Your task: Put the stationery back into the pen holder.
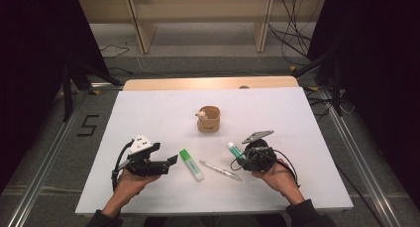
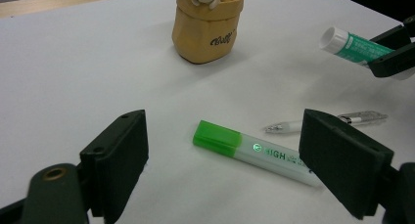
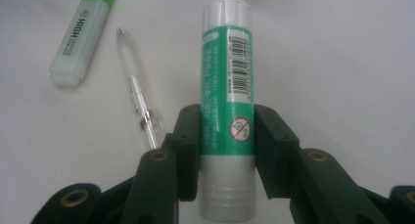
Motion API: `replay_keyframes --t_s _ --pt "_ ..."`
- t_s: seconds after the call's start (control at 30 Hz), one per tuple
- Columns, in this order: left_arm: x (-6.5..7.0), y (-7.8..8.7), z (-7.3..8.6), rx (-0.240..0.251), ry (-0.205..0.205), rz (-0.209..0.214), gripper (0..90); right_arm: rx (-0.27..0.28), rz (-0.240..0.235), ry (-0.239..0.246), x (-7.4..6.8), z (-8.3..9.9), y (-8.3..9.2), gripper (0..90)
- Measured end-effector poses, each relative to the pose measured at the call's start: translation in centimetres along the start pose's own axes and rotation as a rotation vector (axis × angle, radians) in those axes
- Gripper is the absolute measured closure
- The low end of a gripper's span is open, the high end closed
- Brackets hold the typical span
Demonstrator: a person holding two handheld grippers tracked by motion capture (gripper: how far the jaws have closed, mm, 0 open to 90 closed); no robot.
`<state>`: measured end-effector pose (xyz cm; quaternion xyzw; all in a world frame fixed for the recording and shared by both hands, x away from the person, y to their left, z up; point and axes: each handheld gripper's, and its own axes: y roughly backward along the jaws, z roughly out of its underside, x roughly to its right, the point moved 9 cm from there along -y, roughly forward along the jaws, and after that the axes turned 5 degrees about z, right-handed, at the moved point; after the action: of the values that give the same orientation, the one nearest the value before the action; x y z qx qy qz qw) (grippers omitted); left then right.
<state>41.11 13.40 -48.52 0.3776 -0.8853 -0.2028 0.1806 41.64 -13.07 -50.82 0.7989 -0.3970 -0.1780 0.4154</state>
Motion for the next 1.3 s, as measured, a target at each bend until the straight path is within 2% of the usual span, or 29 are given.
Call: replay_keyframes --t_s 0.13,0.27,0.43,0.47,0.67,0.73,0.87,0.9,1.03,1.07,1.1,1.17,1.3 --pt "0.0 0.0 0.1 -0.005 0.001 0.002 17.8 0.009 0.001 0.02 -0.3 -0.1 0.1 66.0" --pt "0.0 0.0 0.1 -0.005 0.001 0.003 17.7 0.014 0.005 0.066 -0.8 -0.2 0.2 65.9" --pt "0.0 -0.1 0.1 -0.013 0.001 0.006 17.6 0.019 0.005 0.098 -1.3 -0.3 0.3 66.0" --pt "0.2 -0.1 0.1 -0.016 0.011 0.021 17.2 0.022 0.005 0.128 -1.7 -0.4 0.3 65.9" --pt "0.7 -0.3 0.0 -0.03 0.019 0.053 16.7 0.027 0.008 0.207 -2.8 -0.5 0.5 65.9" --pt "1.0 -0.2 -0.3 -0.032 0.02 0.077 16.7 0.031 0.005 0.239 -3.3 -0.6 0.7 65.9" --pt "1.4 -0.2 -0.7 -0.06 -0.002 0.101 16.6 0.051 -0.002 0.304 -4.7 -0.7 1.0 65.9" --pt "1.5 -0.2 -0.8 -0.071 -0.007 0.109 16.6 0.055 -0.001 0.342 -4.9 -0.8 1.0 65.9" --pt "2.0 -0.5 -1.2 -0.116 -0.041 0.136 16.6 0.063 0.007 0.425 -6.0 -0.7 1.0 65.9" --pt "2.0 -0.5 -1.2 -0.116 -0.041 0.136 16.6 0.063 0.007 0.425 -6.0 -0.7 1.0 65.9" --pt "2.2 -0.6 -1.2 -0.135 -0.055 0.145 16.6 0.068 0.009 0.46 -6.5 -0.7 1.0 65.9" --pt "2.6 -0.9 -1.7 -0.156 -0.082 0.157 16.6 0.07 0.015 0.483 -6.7 -0.7 0.9 65.9" --pt "3.0 -1.2 -2.3 -0.189 -0.108 0.179 16.6 0.088 0.026 0.518 -7.0 -0.7 0.8 65.9"
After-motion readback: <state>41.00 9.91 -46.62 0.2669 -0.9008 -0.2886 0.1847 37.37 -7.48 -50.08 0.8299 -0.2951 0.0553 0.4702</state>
